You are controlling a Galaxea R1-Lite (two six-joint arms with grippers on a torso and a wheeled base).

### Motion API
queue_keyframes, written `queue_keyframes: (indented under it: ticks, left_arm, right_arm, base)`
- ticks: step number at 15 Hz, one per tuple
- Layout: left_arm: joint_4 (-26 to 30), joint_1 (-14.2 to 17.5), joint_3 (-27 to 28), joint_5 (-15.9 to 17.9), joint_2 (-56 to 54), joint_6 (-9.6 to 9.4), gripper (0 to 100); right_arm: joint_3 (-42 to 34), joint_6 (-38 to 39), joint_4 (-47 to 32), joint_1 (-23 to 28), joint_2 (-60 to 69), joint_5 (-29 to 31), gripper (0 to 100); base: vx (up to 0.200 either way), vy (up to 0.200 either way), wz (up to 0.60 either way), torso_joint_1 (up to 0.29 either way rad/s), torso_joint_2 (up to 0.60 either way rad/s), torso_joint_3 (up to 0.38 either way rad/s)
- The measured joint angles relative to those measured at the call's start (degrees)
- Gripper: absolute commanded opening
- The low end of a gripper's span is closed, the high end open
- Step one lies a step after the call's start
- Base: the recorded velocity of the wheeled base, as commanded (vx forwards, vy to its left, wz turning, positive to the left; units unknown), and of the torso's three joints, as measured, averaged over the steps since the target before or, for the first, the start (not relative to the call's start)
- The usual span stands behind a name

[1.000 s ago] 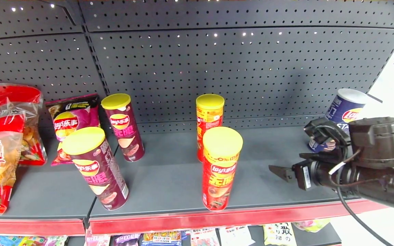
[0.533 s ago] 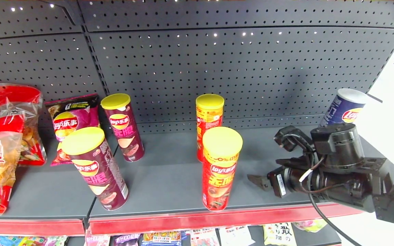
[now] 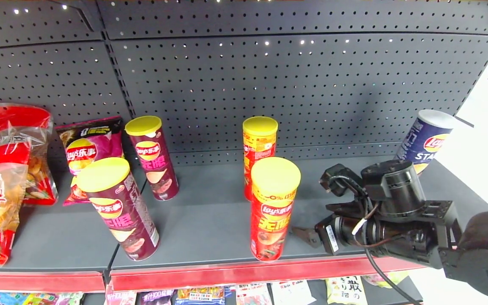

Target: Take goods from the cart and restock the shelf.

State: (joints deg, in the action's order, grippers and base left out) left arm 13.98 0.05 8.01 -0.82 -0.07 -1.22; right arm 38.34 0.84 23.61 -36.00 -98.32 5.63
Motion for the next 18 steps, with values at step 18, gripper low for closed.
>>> queue_keyframes:
  ticks: [18]
  left_arm:
    - [0.0, 0.0, 0.0, -0.3, 0.0, -0.26, 100]
  right_arm:
    - [3.0, 0.1, -0.1, -4.0, -3.5, 0.9, 100]
  base:
    - [0.000, 0.000, 0.00, 0.000, 0.00, 0.000]
